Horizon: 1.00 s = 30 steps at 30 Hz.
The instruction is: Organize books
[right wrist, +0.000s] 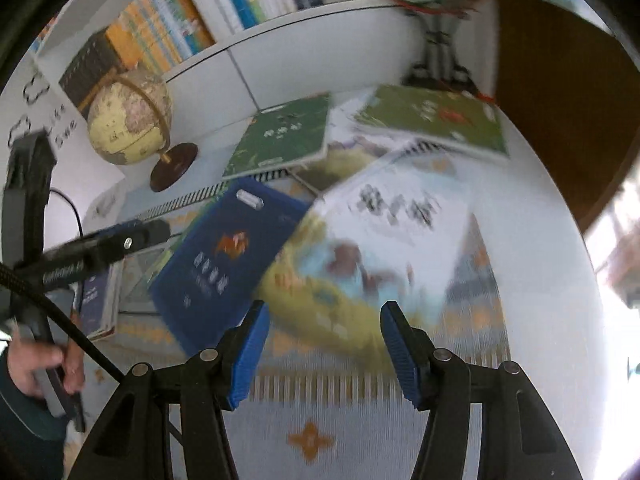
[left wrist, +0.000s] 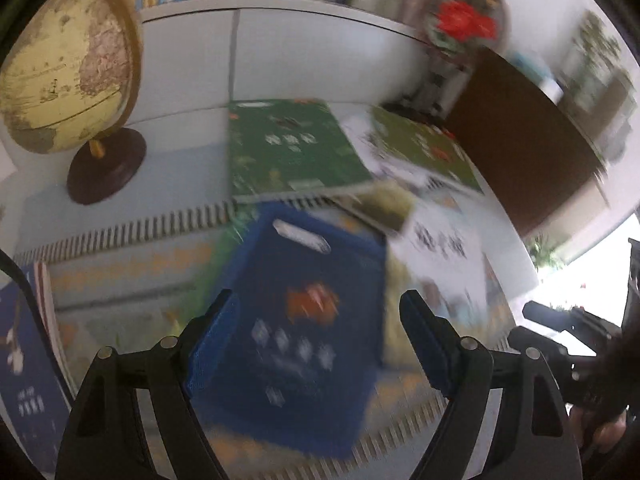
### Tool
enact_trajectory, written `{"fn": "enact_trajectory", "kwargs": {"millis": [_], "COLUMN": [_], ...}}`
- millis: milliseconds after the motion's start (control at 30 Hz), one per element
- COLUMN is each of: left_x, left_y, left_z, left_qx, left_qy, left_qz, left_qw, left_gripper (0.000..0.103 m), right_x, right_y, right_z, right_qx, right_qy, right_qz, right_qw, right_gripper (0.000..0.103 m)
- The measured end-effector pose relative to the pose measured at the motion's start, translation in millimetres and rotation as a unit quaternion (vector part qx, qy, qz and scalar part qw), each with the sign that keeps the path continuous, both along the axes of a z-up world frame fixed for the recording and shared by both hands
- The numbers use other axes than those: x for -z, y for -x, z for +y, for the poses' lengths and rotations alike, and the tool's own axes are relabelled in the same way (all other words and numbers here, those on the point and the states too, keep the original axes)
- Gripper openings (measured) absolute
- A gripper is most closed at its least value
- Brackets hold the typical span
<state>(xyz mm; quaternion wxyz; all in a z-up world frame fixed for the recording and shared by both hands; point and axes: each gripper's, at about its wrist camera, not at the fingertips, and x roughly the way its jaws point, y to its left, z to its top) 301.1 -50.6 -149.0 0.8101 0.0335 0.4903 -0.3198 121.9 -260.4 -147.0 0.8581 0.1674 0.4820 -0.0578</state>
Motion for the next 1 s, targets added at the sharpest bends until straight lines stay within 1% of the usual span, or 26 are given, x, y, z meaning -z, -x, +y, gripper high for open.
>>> {"fn": "enact_trajectory", "kwargs": {"millis": [67,133,200,233,333,433,500,600,667,733,767,867,900,933,1000], "left_x": [7.6,17.2,29.3,34.1,50.3,62.4,70.1,79.8,86.4,91.6,90.2,89.1,89.0,88.9,90.2], "left_y": [-24.5,-45.3,-68.1,-75.7,-100.4,-119.1,-127.5,-134.3,-135.5,-137.2,-136.1,-136.4,-137.1,-137.8,-138.6], "left_z": [1.0,2.6,4.5,3.5,-3.2,-9.9,-13.9,-18.4,-21.7,-25.2,-26.0,-31.1,-32.0,-33.3,-36.6], "left_qx": [-0.013,-0.028,-0.057,-0.064,-0.083,-0.096,-0.106,-0.111,-0.107,-0.101,-0.098,-0.089,-0.087,-0.079,-0.064], "left_qy": [0.024,0.047,0.063,0.068,0.073,0.079,0.082,0.077,0.084,0.082,0.082,0.069,0.067,0.077,0.103], "left_qz": [0.014,0.036,0.060,0.066,0.079,0.086,0.098,0.108,0.118,0.122,0.111,0.098,0.096,0.102,0.120], "left_qw": [0.9995,0.9979,0.9946,0.9934,0.9907,0.9885,0.9861,0.9850,0.9837,0.9840,0.9855,0.9888,0.9893,0.9887,0.9853], "left_gripper": [0.081,0.081,0.080,0.079,0.079,0.078,0.078,0.078,0.078,0.078,0.078,0.078,0.078,0.078,0.078], "right_x": [1.4,3.4,7.0,9.5,21.3,37.8,49.0,58.5,65.4,71.2,75.3,85.9,86.8,87.6,89.0], "right_y": [-31.7,-59.1,-92.3,-105.5,-149.4,-184.8,-204.6,-222.3,-229.9,-233.6,-235.2,-236.3,-234.4,-234.9,-236.3], "right_z": [-3.7,-9.0,-13.9,-15.1,-23.7,-37.7,-48.5,-59.2,-63.0,-63.9,-63.3,-60.9,-59.8,-59.7,-59.3], "right_qx": [-0.007,-0.015,-0.029,-0.032,-0.035,-0.019,-0.010,-0.005,-0.007,-0.010,-0.013,-0.019,-0.019,-0.021,-0.025], "right_qy": [0.004,-0.001,-0.012,-0.015,-0.018,-0.013,-0.021,-0.025,-0.031,-0.036,-0.036,-0.042,-0.041,-0.044,-0.066], "right_qz": [-0.008,-0.021,-0.032,-0.032,-0.029,-0.021,-0.014,-0.014,-0.010,-0.009,-0.008,-0.002,-0.011,-0.016,-0.019], "right_qw": [1.000,1.000,0.999,0.999,0.999,1.000,1.000,1.000,0.999,0.999,0.999,0.999,0.999,0.999,0.997], "right_gripper": [0.056,0.056,0.051,0.048,0.045,0.045,0.045,0.045,0.045,0.045,0.045,0.046,0.046,0.046,0.046]}}
